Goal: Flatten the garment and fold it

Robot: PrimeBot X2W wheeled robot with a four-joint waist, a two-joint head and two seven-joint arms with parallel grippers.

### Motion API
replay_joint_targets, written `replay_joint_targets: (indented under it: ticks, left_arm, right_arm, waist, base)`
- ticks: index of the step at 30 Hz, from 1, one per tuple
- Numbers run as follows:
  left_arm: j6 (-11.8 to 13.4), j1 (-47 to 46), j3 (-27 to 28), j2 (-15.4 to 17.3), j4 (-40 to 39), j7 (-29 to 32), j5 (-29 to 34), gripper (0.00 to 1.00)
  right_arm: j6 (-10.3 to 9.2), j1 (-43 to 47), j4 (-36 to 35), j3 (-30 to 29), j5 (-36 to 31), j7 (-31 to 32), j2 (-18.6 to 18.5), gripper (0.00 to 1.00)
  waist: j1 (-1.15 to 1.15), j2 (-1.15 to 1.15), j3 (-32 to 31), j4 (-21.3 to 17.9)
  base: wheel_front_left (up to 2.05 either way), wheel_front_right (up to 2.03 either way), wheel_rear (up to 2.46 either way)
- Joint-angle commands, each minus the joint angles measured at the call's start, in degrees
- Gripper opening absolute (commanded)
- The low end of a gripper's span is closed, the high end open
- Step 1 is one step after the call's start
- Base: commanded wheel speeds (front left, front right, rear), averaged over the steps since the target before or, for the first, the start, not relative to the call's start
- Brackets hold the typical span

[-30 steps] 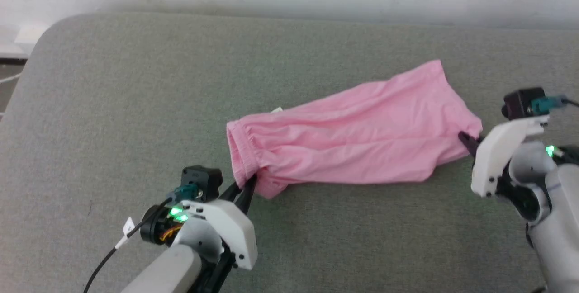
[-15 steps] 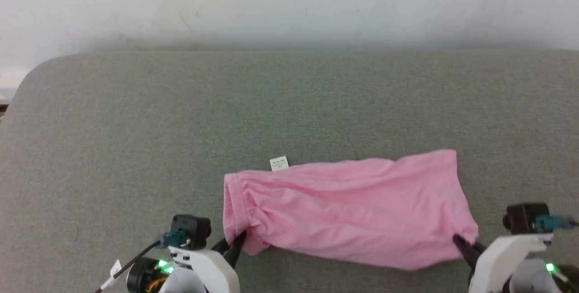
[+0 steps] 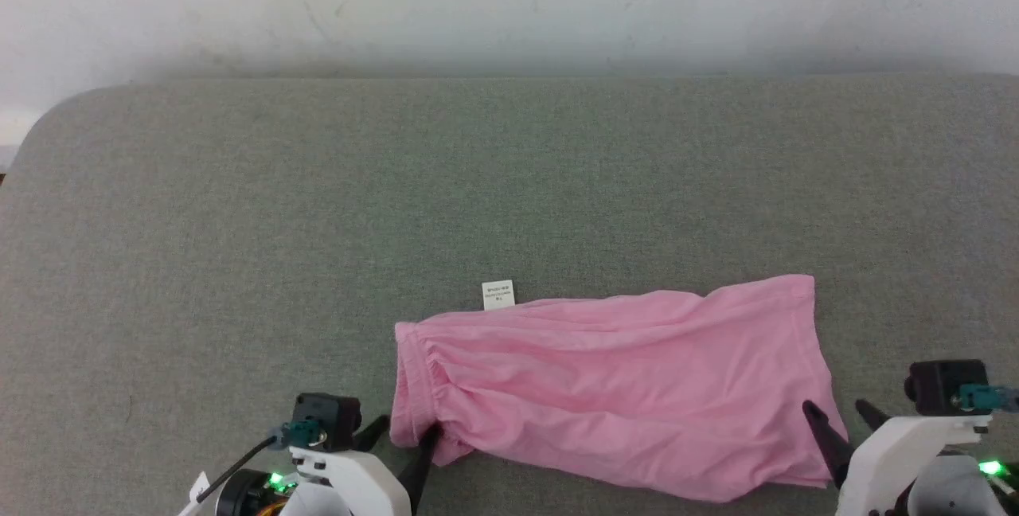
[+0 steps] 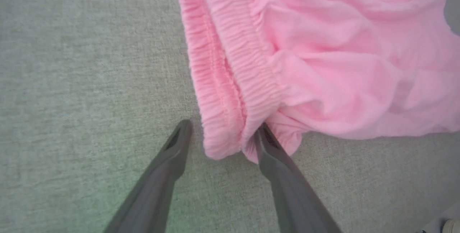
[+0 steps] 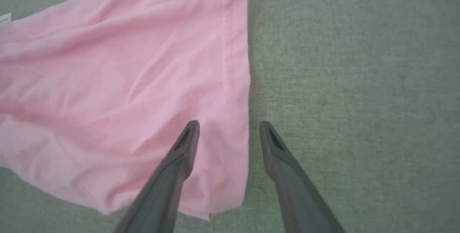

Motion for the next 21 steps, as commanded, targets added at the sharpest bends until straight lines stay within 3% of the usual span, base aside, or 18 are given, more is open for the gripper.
replay_joint_targets:
  ticks: [1, 7, 12, 17, 21]
  left_arm:
    - [0.18, -0.34, 0.75, -0.2, 0.51, -1.32, -0.27, 1.0]
    - [1.81, 1.0, 5.08, -1.05, -2.47, -9.88, -0.52, 1.0]
    - [2.01, 2.23, 7.28, -1.51, -3.55, -17.06, 0.51, 1.0]
    - [3.74, 1.51, 10.63, -2.25, -3.92, -21.84, 6.83, 1.0]
    - [5.22, 2.45, 16.3, -4.63, -9.49, -22.09, 17.61, 1.0]
  right_arm:
    - [-0.1, -1.3, -0.57, -0.59, -0.37, -1.08, -0.58, 1.0]
    - [-0.1, -2.3, -2.57, -2.41, 0.34, -1.9, -1.16, 1.0]
    - [-0.1, -3.6, 1.46, -2.34, 3.56, -0.63, -1.29, 1.0]
    - [-0.1, -5.77, 7.43, -2.49, 4.18, -0.47, -1.67, 1.0]
    - [-0.1, -7.14, 12.0, -1.18, 6.22, 1.12, -2.07, 1.0]
  waist:
    - [0.0, 0.0, -0.32, 0.3]
    - [0.0, 0.0, -1.06, 1.91]
    - [0.0, 0.0, -1.01, 3.36]
    - [0.0, 0.0, -0.61, 4.72]
    - [0.0, 0.0, -0.12, 5.42]
  base:
    - [0.0, 0.0, 0.0]
    - [0.0, 0.0, 0.0]
    - [0.0, 0.0, 0.0]
    - [0.0, 0.0, 0.0]
    - [0.0, 0.0, 0.0]
